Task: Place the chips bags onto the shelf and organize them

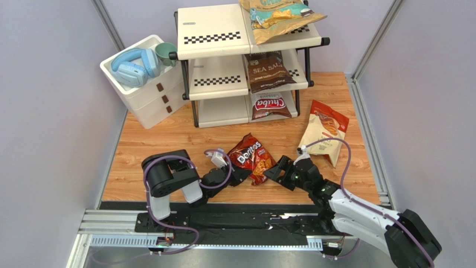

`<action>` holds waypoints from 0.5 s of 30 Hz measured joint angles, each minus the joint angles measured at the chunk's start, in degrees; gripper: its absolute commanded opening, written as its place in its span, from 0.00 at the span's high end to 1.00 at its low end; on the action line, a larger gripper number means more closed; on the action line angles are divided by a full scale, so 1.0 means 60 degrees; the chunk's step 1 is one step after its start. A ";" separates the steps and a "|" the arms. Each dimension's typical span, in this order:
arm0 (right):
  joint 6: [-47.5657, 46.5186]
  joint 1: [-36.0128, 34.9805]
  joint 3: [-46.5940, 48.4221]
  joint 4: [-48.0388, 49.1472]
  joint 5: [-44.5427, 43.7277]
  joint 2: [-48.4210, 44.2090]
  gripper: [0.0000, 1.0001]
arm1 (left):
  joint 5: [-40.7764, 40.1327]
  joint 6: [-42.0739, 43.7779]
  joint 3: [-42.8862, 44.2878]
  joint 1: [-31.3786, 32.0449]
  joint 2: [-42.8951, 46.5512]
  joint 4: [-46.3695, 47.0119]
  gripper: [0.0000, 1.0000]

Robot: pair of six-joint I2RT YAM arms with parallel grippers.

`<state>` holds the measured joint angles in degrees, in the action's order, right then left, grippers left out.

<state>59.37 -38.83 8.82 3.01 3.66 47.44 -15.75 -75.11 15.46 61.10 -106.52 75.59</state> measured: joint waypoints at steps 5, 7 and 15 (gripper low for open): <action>0.0222 -0.0211 0.0291 0.0783 -0.0135 0.1337 0.19 | 0.0073 0.0004 -0.0186 0.0007 -0.0004 0.0004 1.00; 0.0266 -0.0262 0.0423 0.1056 -0.0186 0.1723 0.19 | 0.0124 0.0015 -0.0262 0.0007 -0.0004 0.0004 1.00; 0.0302 -0.0437 0.0907 0.1563 -0.0535 0.2769 0.30 | 0.0437 0.0135 -0.0226 0.0007 -0.0117 0.0062 1.00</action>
<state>61.19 -41.45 14.26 12.38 0.45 64.05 -13.13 -74.30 14.11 61.14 -107.22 75.96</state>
